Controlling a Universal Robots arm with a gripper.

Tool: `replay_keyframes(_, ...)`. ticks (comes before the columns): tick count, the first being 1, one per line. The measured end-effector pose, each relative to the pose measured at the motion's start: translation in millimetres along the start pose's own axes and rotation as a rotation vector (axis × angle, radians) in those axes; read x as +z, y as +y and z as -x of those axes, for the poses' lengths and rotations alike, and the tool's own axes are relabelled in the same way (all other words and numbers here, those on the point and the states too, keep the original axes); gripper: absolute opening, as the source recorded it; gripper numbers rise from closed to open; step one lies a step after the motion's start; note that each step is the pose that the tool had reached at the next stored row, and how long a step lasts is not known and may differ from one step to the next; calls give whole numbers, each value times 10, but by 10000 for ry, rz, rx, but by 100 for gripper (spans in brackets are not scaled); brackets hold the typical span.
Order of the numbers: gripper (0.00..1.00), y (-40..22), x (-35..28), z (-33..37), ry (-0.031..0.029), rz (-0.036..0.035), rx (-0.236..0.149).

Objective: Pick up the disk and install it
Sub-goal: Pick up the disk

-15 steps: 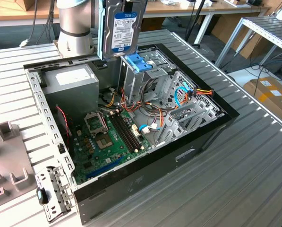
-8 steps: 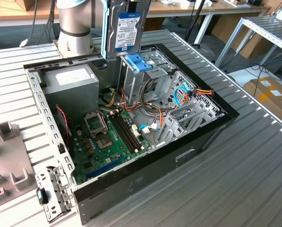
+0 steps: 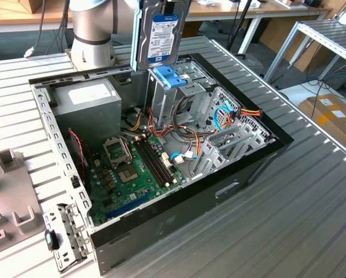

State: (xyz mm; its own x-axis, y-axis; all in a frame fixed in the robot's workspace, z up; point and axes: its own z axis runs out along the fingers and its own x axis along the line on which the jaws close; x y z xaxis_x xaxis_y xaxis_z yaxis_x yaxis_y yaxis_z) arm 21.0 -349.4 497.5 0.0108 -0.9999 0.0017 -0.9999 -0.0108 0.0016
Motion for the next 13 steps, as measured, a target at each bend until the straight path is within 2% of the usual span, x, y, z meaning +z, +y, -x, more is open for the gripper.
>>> replay_keyframes(8, 35, -194, 0, -2, 0, 0, 0)
replay_keyframes(11, 35, -291, 1, -3, -1, 0, 0)
replay_keyframes(13, 35, -386, 0, -4, 1, 1, 0)
